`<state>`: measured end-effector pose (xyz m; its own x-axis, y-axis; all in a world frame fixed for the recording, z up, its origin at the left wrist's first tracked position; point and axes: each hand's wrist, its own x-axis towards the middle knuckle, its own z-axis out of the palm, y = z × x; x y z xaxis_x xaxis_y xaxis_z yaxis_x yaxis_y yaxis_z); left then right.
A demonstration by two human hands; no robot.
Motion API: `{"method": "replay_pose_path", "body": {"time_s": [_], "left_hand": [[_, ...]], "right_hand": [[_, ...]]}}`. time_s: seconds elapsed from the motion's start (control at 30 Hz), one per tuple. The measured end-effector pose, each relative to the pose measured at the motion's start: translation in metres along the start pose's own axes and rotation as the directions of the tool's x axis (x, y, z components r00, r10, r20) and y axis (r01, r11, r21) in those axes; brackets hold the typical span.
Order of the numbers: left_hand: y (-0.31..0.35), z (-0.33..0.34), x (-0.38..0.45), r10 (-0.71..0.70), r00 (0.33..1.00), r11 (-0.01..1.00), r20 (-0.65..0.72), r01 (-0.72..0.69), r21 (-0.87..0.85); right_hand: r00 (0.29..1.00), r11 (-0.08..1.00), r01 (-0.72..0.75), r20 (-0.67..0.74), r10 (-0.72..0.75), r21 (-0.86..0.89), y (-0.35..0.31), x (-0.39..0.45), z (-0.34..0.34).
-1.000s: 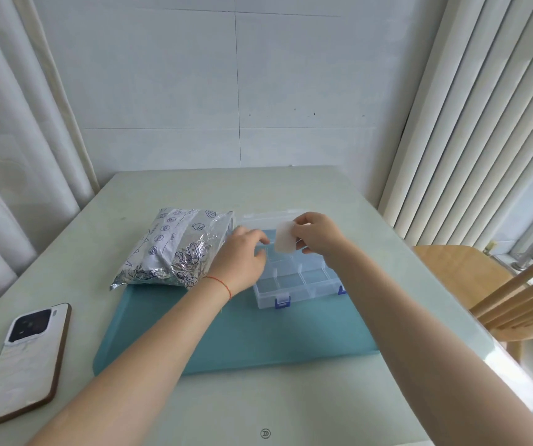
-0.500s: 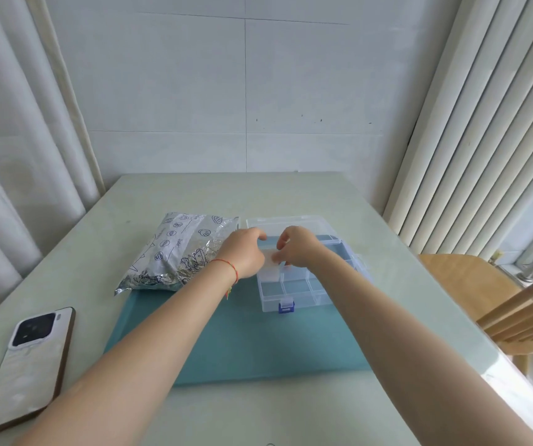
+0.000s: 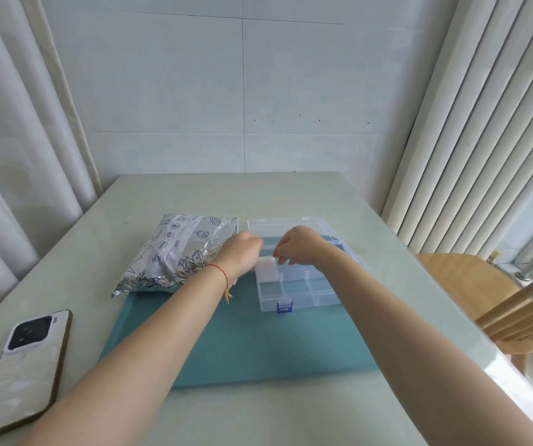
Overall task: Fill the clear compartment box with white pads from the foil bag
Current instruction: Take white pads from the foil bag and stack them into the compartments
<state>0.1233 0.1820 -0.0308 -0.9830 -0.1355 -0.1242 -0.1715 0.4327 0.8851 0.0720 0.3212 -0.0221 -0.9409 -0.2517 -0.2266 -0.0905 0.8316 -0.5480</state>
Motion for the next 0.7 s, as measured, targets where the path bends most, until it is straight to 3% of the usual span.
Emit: {"method": "replay_pose_path", "body": {"time_s": [0.1, 0.3, 0.37, 0.43, 0.5, 0.57, 0.63, 0.7], "left_hand": [[0.001, 0.002, -0.001, -0.060, 0.998, 0.988, 0.004, 0.060, -0.144], [0.003, 0.001, -0.003, -0.054, 0.997, 0.994, 0.049, 0.058, -0.089], [0.009, -0.001, -0.010, 0.029, 0.998, 0.999, 0.049, -0.031, 0.032], [0.011, -0.009, -0.012, 0.180, 0.983, 0.965, -0.040, -0.168, 0.202], [0.013, -0.028, -0.015, 0.359, 0.909, 0.888, -0.212, -0.263, 0.378], [0.009, -0.050, -0.012, 0.465, 0.835, 0.795, -0.293, -0.248, 0.554], [0.002, -0.063, -0.009, 0.352, 0.909, 0.698, -0.222, -0.096, 0.710], [-0.005, -0.064, -0.009, 0.241, 0.958, 0.565, -0.155, -0.009, 0.825]], "right_hand": [[0.999, 1.000, 0.005, 0.033, -0.004, -0.014, 0.000, -0.002, 0.004], [0.999, 0.993, 0.034, 0.046, -0.029, -0.114, -0.004, -0.001, 0.008], [0.999, 0.993, 0.027, 0.042, -0.022, -0.116, -0.003, -0.001, 0.006], [0.999, 0.993, 0.032, 0.040, -0.027, -0.116, -0.003, -0.002, 0.004], [0.997, 0.990, 0.071, 0.004, -0.071, -0.119, -0.006, -0.004, 0.001], [0.984, 0.986, 0.140, -0.099, -0.149, -0.090, -0.016, -0.007, 0.000], [0.965, 0.976, 0.214, -0.147, -0.219, -0.052, -0.029, -0.009, 0.003], [0.959, 0.963, 0.254, -0.104, -0.263, -0.095, -0.046, -0.006, 0.011]]}}
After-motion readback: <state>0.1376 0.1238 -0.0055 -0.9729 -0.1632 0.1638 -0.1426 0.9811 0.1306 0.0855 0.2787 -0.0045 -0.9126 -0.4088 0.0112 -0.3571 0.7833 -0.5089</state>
